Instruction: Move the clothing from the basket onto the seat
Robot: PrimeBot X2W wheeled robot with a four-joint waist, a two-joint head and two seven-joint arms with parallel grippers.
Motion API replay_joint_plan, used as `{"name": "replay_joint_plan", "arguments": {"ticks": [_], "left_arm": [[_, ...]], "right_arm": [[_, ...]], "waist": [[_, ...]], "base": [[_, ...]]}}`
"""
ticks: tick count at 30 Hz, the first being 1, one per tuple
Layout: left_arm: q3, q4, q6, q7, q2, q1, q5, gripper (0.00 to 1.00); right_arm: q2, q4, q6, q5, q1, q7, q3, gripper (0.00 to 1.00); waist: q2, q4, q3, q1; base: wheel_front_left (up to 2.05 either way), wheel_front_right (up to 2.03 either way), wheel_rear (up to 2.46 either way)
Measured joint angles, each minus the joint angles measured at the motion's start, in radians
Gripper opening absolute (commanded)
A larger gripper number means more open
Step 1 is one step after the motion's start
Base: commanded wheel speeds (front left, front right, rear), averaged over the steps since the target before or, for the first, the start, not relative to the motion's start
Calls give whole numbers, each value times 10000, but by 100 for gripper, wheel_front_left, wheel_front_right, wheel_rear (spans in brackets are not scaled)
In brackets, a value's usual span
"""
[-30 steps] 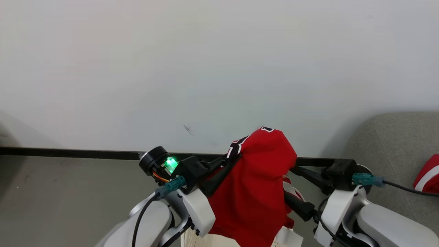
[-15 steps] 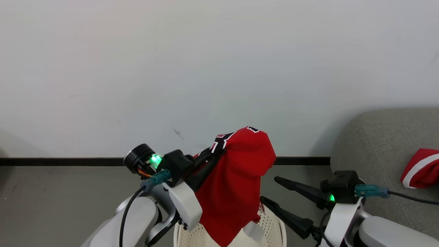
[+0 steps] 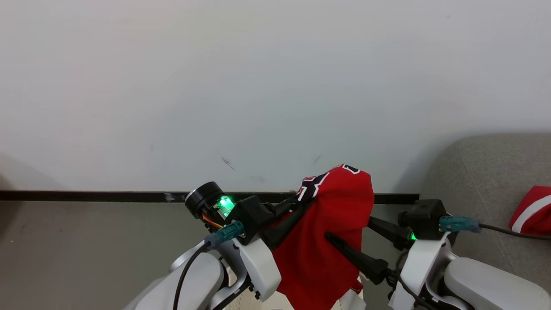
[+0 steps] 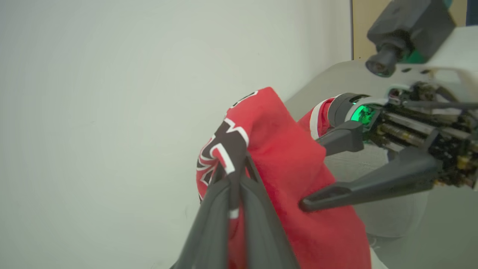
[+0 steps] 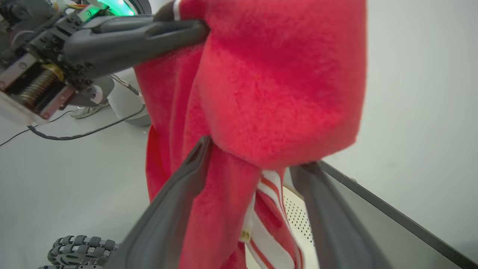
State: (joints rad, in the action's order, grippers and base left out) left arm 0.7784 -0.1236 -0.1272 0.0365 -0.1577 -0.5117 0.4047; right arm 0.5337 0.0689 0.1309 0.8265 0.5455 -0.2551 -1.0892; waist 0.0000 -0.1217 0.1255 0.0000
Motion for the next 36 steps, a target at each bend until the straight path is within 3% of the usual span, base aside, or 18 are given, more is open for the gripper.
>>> {"name": "replay_joint_plan", "arguments": {"ticks": [5,6,7,9,11,21,27,31,33,36], "left_arm": [[226,81,0,-92,58,-102,17,0],[242,81,0,-102,54,-115,38,0],[257,81,0,-104,58,-117,96,0],[270,77,0,-105,63,-117,169,0],[270,59,0,-134,65,-117,316,0],[-77,-339,8,-146,35,119,711,0],[-307,-662,100,-84,12,312,972,0],[-418,-734,104,15,171,389,1152,51],[-435,-754,107,96,249,431,1162,100],[-543,-813,196,228,236,495,1214,100]], "right_arm": [[-389,180,0,111,273,2,-483,100],[-470,247,0,113,320,2,-566,77],[-533,309,0,109,371,0,-642,48],[-573,357,0,86,411,0,-715,30],[-631,437,0,77,527,2,-865,0],[-652,510,0,-21,599,2,-959,0],[-332,527,0,-81,568,2,-167,0],[-209,483,4,-96,515,2,393,0],[-180,447,12,-130,470,2,593,0],[-71,445,10,-176,358,2,991,0]], "waist": [[0,-189,-28,0],[0,-224,-32,0],[0,-256,-36,0],[0,-284,-40,0],[0,-333,-47,-1],[0,-217,-80,0],[0,4,-115,0],[0,189,-155,0],[0,285,-179,0],[0,426,-217,0]], "base": [[0,0,0],[0,0,0],[0,0,0],[0,0,0],[0,0,0],[0,0,0],[0,0,0],[0,0,0],[0,0,0],[0,0,0]]}}
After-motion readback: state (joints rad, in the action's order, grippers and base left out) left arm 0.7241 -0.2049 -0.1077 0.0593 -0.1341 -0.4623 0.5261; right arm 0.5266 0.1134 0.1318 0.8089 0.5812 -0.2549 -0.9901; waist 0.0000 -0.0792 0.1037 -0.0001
